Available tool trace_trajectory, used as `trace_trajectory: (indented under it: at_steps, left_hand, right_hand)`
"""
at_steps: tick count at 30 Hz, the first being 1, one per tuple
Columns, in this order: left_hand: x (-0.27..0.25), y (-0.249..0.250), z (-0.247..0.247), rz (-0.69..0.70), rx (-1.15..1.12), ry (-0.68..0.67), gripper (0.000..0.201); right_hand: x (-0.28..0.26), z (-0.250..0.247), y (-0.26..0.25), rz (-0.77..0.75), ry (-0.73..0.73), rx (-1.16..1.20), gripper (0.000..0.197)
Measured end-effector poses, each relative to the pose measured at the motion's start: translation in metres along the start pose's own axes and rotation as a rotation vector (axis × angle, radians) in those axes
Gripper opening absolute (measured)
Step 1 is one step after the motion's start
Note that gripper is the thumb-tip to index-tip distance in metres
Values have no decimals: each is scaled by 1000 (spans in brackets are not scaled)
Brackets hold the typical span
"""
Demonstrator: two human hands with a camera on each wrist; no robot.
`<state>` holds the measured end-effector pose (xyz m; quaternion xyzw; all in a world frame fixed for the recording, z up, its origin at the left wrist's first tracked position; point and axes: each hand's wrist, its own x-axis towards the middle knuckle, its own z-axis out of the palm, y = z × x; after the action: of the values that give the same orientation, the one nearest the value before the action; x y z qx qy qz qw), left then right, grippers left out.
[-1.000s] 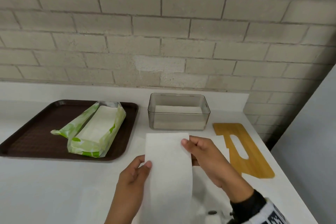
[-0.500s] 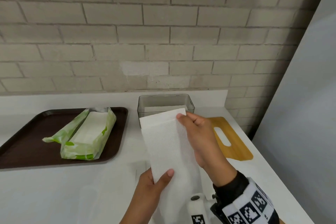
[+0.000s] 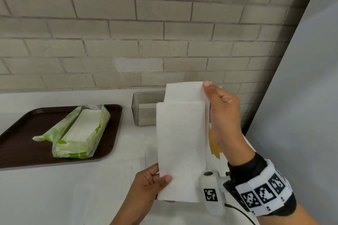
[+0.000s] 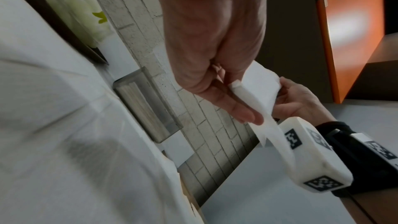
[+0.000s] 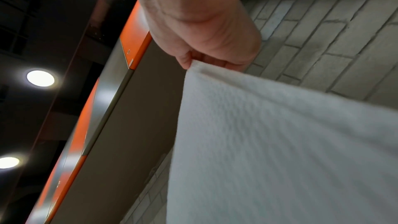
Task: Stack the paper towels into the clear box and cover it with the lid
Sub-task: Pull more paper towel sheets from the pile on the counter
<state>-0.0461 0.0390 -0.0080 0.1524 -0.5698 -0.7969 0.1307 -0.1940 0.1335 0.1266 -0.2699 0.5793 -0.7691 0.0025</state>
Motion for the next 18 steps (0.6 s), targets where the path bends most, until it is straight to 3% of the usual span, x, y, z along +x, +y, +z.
trace_trajectory:
  at_steps: [3, 5, 8, 12, 16, 18]
  left_hand:
    - [-3, -7, -3, -24, -1, -35, 88]
    - [-2, -7, -1, -15, -86, -53, 93]
    - [3, 0, 12, -19, -181, -61, 82]
    - [9, 0, 27, -54, -108, -44, 36]
    - [8, -8, 21, -91, -160, 69, 39]
    - [8, -12, 14, -100, -207, 152, 38]
  right_hand:
    - [3, -3, -9, -73, 11, -7, 42]
    - [5, -3, -9, -74, -17, 5, 44]
    - [6, -2, -2, -80, -52, -19, 49]
    - [4, -8, -2, -163, -79, -59, 65]
    - [11, -32, -19, -333, 62, -109, 34]
    - [13, -43, -30, -406, 146, -140, 33]
